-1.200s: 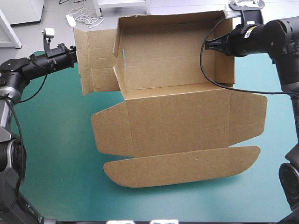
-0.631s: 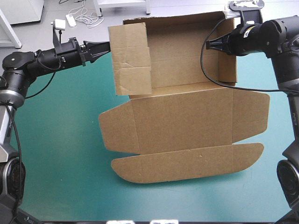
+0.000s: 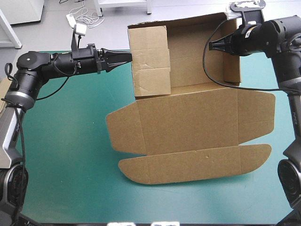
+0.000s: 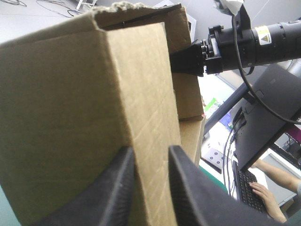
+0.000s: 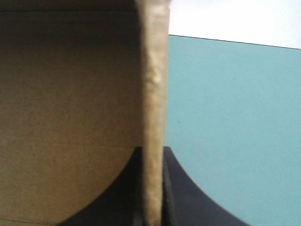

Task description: Fold the box

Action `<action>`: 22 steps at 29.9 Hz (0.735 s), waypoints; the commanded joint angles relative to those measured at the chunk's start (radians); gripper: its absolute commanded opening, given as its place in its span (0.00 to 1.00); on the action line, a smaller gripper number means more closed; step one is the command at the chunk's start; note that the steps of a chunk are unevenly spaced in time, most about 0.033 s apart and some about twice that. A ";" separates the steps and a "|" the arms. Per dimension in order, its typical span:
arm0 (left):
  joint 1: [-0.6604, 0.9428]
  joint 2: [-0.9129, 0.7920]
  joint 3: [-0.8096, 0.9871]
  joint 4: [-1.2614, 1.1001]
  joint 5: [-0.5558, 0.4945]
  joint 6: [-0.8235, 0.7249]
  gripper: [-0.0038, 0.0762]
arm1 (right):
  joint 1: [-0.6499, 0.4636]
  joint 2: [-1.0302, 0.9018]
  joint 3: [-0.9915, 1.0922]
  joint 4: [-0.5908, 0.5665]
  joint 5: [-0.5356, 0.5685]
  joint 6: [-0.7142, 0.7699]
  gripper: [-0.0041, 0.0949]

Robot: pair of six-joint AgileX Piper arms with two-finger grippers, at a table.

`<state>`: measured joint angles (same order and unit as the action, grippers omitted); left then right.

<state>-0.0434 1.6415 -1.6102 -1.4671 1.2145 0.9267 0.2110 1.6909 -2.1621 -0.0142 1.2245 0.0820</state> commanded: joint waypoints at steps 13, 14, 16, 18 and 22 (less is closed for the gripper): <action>-0.028 -0.047 -0.034 0.013 -0.196 -0.080 0.64 | -0.005 -0.042 -0.032 0.079 -0.070 0.004 0.02; -0.037 -0.047 -0.034 0.037 -0.222 -0.098 0.64 | -0.005 -0.042 -0.032 0.079 -0.069 0.006 0.02; -0.067 -0.047 -0.034 0.085 -0.264 -0.110 0.64 | -0.005 -0.042 -0.032 0.090 -0.069 0.006 0.02; -0.103 -0.047 -0.034 0.142 -0.307 -0.138 0.64 | -0.005 -0.042 -0.032 0.117 -0.069 0.006 0.02; -0.179 -0.047 -0.034 0.260 -0.414 -0.207 0.64 | -0.005 -0.037 -0.032 0.141 -0.061 0.006 0.02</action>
<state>-0.1673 1.6403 -1.6102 -1.2186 0.8656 0.7752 0.2037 1.6972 -2.1621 0.0375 1.2331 0.0804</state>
